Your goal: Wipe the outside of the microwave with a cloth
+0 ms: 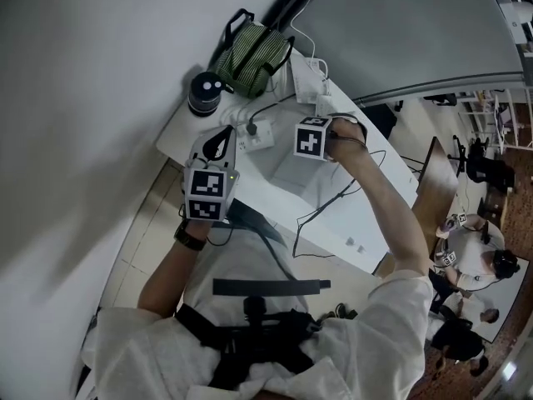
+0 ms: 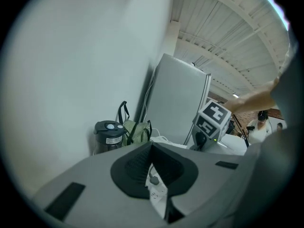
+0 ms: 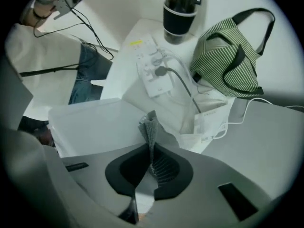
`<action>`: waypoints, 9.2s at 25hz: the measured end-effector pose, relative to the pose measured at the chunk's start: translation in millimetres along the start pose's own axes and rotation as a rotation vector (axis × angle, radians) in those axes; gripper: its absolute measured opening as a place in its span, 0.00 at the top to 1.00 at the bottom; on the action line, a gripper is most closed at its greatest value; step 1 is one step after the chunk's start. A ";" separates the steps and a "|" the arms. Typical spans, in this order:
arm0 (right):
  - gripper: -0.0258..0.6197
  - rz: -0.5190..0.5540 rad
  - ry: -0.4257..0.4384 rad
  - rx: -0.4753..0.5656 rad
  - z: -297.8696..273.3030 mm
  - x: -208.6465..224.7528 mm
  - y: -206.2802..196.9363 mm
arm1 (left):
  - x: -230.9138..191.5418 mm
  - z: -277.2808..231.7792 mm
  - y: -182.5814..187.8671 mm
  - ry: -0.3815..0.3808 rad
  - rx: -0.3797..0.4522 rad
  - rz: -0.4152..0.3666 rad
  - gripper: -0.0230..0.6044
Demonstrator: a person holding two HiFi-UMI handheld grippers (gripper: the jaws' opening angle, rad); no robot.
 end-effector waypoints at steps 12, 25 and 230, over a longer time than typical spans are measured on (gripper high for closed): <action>0.93 -0.310 0.475 0.566 77.8 -98.2 38.7 | 18.5 -11.0 0.1 -0.090 -0.023 -0.041 0.93; 0.93 -0.482 -0.039 0.247 1.9 30.9 -56.1 | 22.2 -14.6 6.0 -0.076 -0.021 -0.040 0.93; 0.94 -2.136 -0.826 1.071 94.2 -554.3 -285.0 | 506.5 68.5 -124.4 -0.418 -0.040 -0.445 0.93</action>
Point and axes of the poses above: the fingertips, and each gripper's own axes: z backward along the fingers, x to its right, y out of its top, the point moved 8 cm from there along z, backward along the fingers, and after that the axes turned 15 degrees about -y, right-handed, at the moved point
